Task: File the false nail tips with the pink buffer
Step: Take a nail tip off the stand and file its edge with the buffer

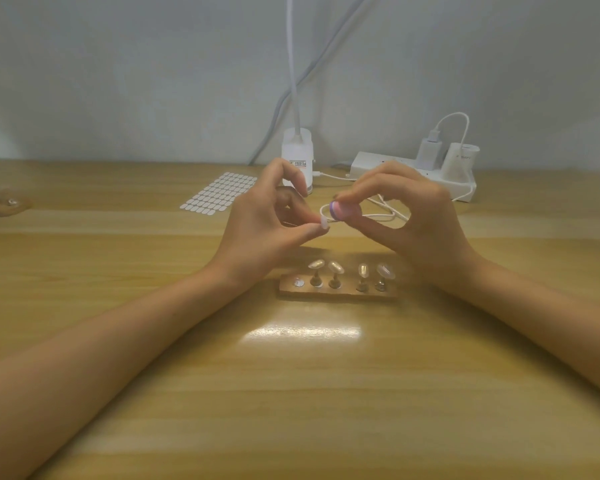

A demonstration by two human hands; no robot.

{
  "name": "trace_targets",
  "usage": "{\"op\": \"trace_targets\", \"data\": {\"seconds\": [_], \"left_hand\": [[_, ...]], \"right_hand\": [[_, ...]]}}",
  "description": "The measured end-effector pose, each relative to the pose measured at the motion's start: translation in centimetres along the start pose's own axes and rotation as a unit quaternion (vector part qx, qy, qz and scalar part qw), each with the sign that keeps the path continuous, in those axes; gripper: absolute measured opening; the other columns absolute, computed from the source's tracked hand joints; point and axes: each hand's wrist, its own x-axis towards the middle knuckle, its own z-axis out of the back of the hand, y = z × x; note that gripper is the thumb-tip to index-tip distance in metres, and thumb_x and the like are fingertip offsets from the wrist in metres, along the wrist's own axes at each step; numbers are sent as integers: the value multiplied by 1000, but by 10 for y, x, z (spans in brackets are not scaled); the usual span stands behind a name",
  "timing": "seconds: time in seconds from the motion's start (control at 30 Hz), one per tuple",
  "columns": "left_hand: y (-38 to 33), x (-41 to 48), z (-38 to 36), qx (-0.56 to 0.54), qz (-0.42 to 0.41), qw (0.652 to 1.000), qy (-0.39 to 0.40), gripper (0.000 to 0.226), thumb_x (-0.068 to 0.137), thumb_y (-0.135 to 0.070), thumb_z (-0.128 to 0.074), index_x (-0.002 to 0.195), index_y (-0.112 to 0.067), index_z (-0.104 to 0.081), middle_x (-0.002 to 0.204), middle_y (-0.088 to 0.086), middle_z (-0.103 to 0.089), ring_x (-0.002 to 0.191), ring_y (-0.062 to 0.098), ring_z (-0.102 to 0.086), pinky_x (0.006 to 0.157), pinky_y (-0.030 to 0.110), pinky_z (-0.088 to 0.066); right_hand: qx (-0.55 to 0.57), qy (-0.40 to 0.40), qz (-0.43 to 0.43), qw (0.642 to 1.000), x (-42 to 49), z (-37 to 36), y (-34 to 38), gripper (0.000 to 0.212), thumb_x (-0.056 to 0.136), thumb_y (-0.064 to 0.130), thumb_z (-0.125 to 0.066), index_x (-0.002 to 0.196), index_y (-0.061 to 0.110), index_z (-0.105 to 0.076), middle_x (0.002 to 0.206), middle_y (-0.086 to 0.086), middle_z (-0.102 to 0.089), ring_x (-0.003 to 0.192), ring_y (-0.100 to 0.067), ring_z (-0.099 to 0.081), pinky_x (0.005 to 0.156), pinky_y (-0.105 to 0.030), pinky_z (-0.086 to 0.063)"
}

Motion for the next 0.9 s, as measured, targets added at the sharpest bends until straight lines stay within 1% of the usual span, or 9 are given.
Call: {"op": "trace_targets", "data": {"seconds": [0.07,0.17,0.23,0.3,0.43,0.5,0.6,0.7,0.9], "left_hand": [[0,0,1,-4,-1,1000,2,42,80,-7,-85,94,-20,-48,74,0,-76,78,15,-75,76,27,-59],[-2,-2,1,2,8,1000,3,40,79,-4,-83,98,-15,-49,75,-1,-76,77,12,-75,76,31,-59],[-4,-2,1,-3,12,1000,6,40,79,-1,-82,99,-14,-50,75,-1,-77,76,11,-74,70,28,-59],[-4,-2,1,-9,9,1000,8,40,80,-1,-82,100,-14,-50,75,-1,-76,74,9,-74,65,24,-57],[-4,-2,1,16,4,1000,9,39,80,-2,-81,101,-13,-50,76,-3,-77,78,6,-74,71,29,-58],[-4,-2,0,31,-3,999,12,40,80,-3,-81,101,-15,-49,76,-6,-77,78,3,-73,72,26,-53],[-3,-2,0,43,-18,999,10,40,79,-5,-81,101,-17,-49,75,-8,-76,77,-1,-71,67,11,-44],[-2,-3,0,46,-21,999,7,40,79,-3,-80,101,-17,-49,76,-8,-77,79,-1,-72,67,11,-44],[-1,-2,0,48,-29,998,15,41,79,-1,-79,102,-15,-48,76,-8,-77,75,-1,-72,66,10,-46]], "right_hand": [[2,19,15,1000,0,-4,1,8,89,8,-78,96,3,-77,91,-9,-70,84,-18,-66,79,-26,-52],[-14,9,-14,1000,-1,-1,-3,8,89,9,-78,95,4,-78,91,-9,-70,84,-19,-67,78,-36,-54],[-12,-7,0,1000,0,2,-3,10,89,9,-78,98,4,-77,91,-9,-69,85,-19,-66,80,-32,-54],[-10,12,31,999,1,0,0,12,89,7,-78,101,4,-78,93,-10,-69,86,-19,-67,81,-29,-53],[-35,13,-7,999,0,5,-4,13,88,6,-78,102,5,-78,94,-11,-69,85,-21,-67,80,-38,-54],[-40,-1,10,999,1,9,-2,17,88,4,-78,105,6,-77,96,-10,-68,88,-18,-66,83,-32,-53],[-38,39,61,997,0,2,2,18,88,0,-77,106,3,-77,100,-6,-66,91,-12,-64,85,-27,-53],[-54,23,39,998,0,4,-1,19,87,-2,-76,105,3,-77,98,-11,-67,87,-18,-65,82,-34,-55],[-51,53,54,996,-2,0,1,18,88,-2,-76,105,4,-77,98,-11,-66,86,-18,-64,81,-30,-54]]}}
